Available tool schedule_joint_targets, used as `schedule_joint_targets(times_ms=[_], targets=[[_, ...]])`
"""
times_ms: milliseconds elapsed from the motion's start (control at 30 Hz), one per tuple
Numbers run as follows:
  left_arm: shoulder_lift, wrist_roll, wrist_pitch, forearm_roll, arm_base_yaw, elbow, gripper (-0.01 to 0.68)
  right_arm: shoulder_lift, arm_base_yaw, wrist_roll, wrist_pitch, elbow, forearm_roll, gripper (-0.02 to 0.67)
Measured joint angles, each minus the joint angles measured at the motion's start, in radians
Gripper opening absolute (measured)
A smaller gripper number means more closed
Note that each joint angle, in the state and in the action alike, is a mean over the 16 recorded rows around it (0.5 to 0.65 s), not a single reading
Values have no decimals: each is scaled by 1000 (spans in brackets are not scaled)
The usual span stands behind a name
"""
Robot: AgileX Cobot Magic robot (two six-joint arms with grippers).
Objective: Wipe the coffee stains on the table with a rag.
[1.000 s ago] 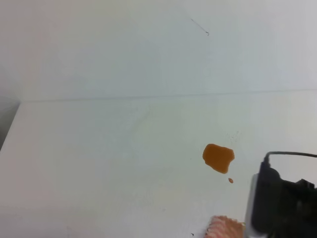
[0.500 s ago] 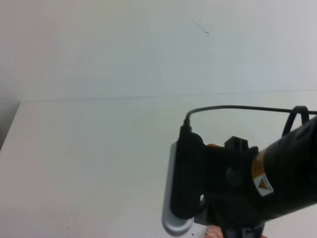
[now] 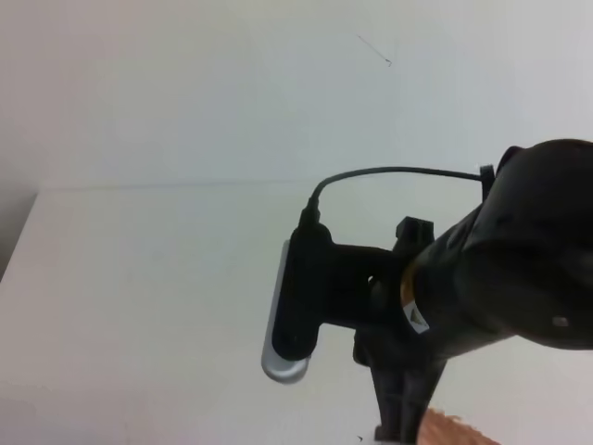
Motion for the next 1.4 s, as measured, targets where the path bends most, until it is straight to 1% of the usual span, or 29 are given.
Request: schedule_joint_targets(times_ms=[100, 233, 467, 600, 733, 867, 967, 1200, 1400], targets=[[0, 0, 0, 0, 0, 0, 0, 20, 0, 22, -35, 0, -41, 111], [0, 0, 0, 0, 0, 0, 0, 37, -1, 75, -101, 1, -69, 187], [0, 0, 0, 0, 0, 0, 0, 48, -1, 187, -137, 3, -25, 325], [0, 0, 0, 0, 0, 0, 0, 47, -2, 253, -105, 24, -2, 373], [0, 0, 0, -1, 0, 0, 0, 47, -2, 317, -51, 77, -12, 378], [0, 0, 0, -1, 0, 0, 0, 47, -2, 395, -14, 161, -62, 373], [0, 0, 0, -1, 0, 0, 0, 47, -2, 461, -21, 241, -105, 371], [0, 0, 0, -1, 0, 0, 0, 48, -2, 615, -156, 397, -152, 376], [0, 0, 0, -1, 0, 0, 1, 59, -34, 710, -274, 453, -130, 395]])
